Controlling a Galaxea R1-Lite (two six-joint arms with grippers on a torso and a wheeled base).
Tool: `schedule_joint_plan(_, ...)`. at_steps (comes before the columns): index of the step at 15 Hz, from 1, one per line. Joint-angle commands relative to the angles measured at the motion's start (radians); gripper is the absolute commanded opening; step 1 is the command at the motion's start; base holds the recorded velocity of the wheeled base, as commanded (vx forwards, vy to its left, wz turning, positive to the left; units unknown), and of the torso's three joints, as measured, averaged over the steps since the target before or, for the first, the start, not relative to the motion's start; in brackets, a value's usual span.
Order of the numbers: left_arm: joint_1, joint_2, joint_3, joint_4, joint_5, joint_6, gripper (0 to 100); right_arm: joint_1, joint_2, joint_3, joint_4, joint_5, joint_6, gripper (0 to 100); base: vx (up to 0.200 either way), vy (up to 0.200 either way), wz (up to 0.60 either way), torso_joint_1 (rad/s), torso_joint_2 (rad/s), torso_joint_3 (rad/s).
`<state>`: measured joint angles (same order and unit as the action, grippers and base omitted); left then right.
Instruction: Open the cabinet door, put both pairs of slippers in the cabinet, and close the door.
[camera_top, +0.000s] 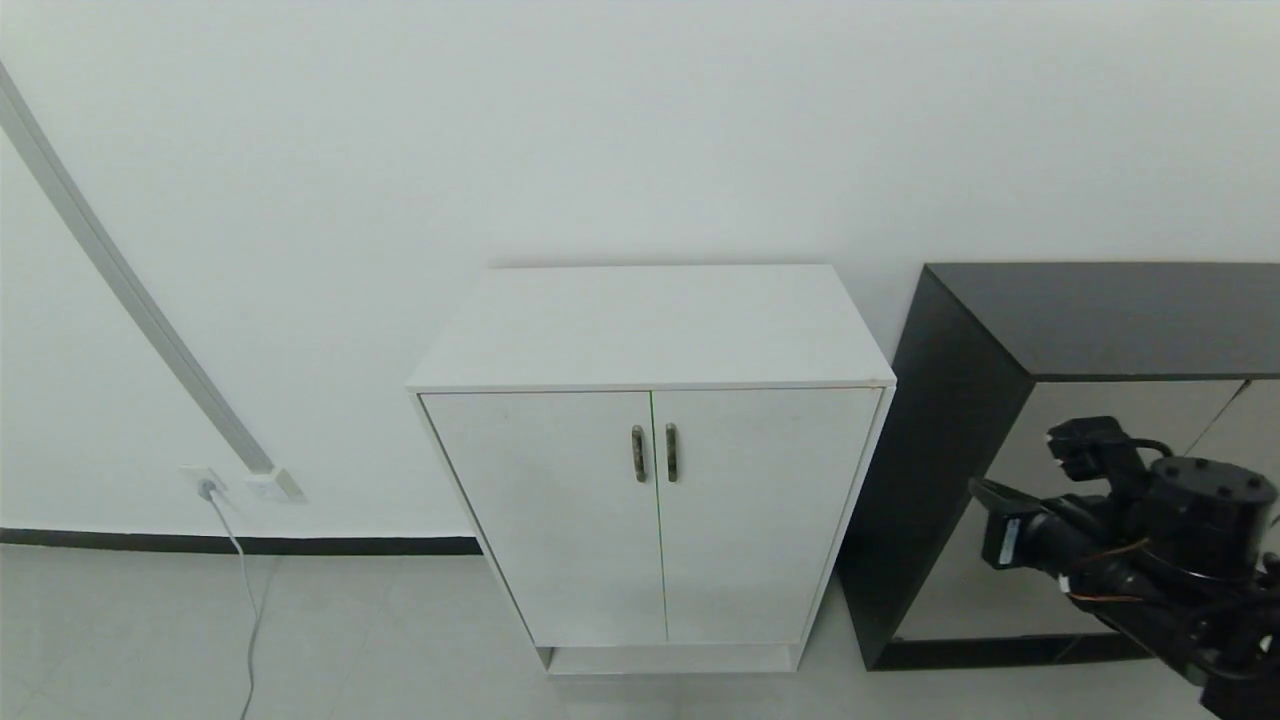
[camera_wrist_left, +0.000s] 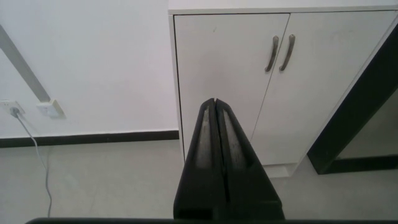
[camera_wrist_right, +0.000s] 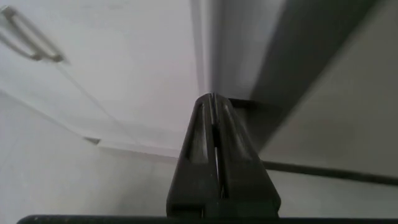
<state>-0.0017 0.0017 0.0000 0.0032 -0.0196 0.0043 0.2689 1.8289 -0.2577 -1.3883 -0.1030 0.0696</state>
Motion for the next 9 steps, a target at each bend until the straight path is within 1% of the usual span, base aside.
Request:
schedule_joint_plan(1,0.0,0.001,0.0,0.0,0.0,0.0,0,-0.074,-0.131,0.103,-0.014,0.002,-0.001,0,0.0,0.0,0.0,0.0,0.0,0.0)
schedule_joint_plan(2,0.0,0.001,0.0,0.0,0.0,0.0,0,-0.112,-0.189,0.15,-0.012,0.002,-0.001,0,0.0,0.0,0.0,0.0,0.0,0.0)
schedule_joint_plan(6,0.0,0.001,0.0,0.0,0.0,0.0,0,-0.129,-0.355,0.258,0.014,0.002,-0.008,0,0.0,0.0,0.0,0.0,0.0,0.0)
schedule_joint_plan(9,0.0,0.001,0.0,0.0,0.0,-0.001,0,-0.129,-0.504,0.256,0.164,0.002,-0.008,0,0.0,0.0,0.0,0.0,0.0,0.0)
